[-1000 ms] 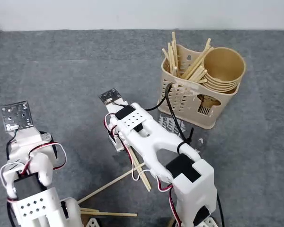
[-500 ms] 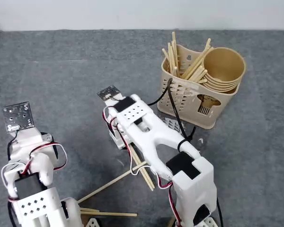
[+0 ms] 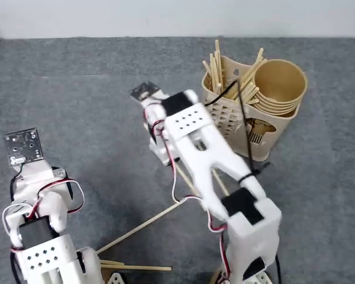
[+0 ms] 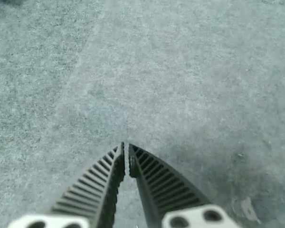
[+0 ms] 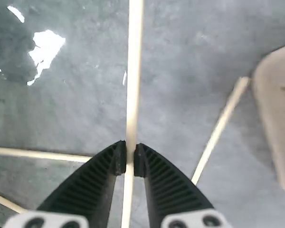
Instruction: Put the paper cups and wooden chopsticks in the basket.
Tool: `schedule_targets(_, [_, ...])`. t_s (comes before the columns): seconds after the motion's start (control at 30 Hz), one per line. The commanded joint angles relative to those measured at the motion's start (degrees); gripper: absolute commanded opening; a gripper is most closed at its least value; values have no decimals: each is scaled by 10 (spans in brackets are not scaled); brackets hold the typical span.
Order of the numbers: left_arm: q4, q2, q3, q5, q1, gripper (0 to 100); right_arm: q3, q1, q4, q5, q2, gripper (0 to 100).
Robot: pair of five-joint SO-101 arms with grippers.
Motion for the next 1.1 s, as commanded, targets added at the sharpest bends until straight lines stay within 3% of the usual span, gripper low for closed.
schedule_targets(0.0, [-16,-11,-5,-5,-1,15,-31,20,19,31,-81,9])
schedule_targets(0.33, [-16,-11,-5,-5,-1,15,-32,36,-22,33,-254,8])
schedule_targets(0.77, [-16,-11,-4,-5,-1,15,-28,199,-339,45,-367,9])
schedule_targets(1.07, [-16,-11,-3,-5,-1,15,57,242,-529,-29,-368,9])
